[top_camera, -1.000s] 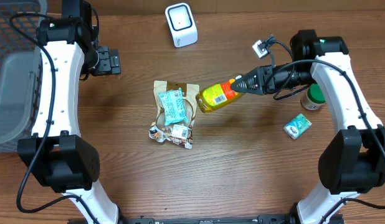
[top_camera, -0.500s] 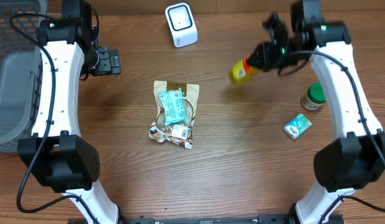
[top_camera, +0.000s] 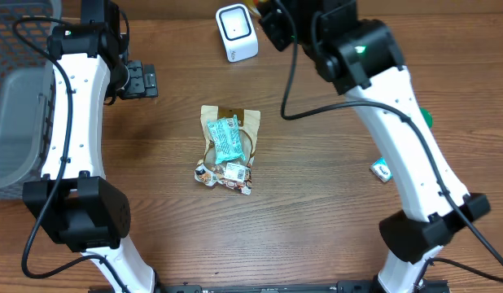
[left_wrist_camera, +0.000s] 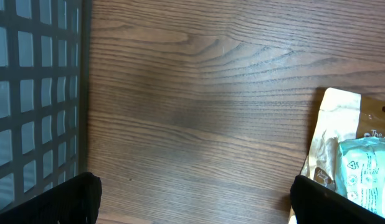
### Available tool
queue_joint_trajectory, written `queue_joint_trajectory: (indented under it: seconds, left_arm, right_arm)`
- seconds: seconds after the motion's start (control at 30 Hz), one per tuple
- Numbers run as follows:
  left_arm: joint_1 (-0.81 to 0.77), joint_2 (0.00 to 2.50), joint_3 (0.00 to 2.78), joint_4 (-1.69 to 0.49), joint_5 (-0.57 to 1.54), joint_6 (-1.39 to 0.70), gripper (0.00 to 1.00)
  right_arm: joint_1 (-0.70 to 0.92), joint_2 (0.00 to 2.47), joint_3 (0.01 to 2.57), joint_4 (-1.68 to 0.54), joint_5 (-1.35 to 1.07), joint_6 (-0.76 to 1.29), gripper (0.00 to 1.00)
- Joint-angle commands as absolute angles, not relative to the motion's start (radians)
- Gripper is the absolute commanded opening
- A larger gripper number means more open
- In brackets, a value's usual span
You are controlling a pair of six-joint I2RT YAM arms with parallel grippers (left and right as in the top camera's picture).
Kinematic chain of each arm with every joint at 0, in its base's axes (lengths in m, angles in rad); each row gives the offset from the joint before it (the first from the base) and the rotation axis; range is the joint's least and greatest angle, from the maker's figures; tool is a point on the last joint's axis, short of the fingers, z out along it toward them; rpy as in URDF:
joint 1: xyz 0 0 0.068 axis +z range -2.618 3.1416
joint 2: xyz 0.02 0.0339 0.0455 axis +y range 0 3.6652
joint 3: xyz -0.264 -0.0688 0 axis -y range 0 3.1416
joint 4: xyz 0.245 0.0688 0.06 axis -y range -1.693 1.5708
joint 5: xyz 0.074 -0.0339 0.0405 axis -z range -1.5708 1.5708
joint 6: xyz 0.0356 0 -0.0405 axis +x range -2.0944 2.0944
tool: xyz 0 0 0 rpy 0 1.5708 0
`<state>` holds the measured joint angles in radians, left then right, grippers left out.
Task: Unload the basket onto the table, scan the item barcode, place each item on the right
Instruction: 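Carry the oil bottle up toward the white scanner, then hold the oil bottle's label under the white scanner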
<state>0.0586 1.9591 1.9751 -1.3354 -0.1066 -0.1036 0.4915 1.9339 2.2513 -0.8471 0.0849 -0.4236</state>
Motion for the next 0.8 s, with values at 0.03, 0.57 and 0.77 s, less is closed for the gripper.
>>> queue_joint_trajectory:
  seconds: [0.03,0.57,0.77]
  left_arm:
    - [0.052,1.956,1.991,-1.334,-0.111,-0.093,1.00]
    - [0.052,1.956,1.991,-1.334,-0.111,-0.093,0.99]
    - [0.052,1.956,1.991,-1.334,-0.111,-0.093,1.00]
  right_arm:
    - [0.479,2.066,2.244,-0.714,0.157,-0.509,0.30]
    - [0.482,2.408,2.244,-0.329,0.157,-0.937,0.24]
    - [0.483,2.408,2.244,-0.226,0.157,-0.940,0.24]
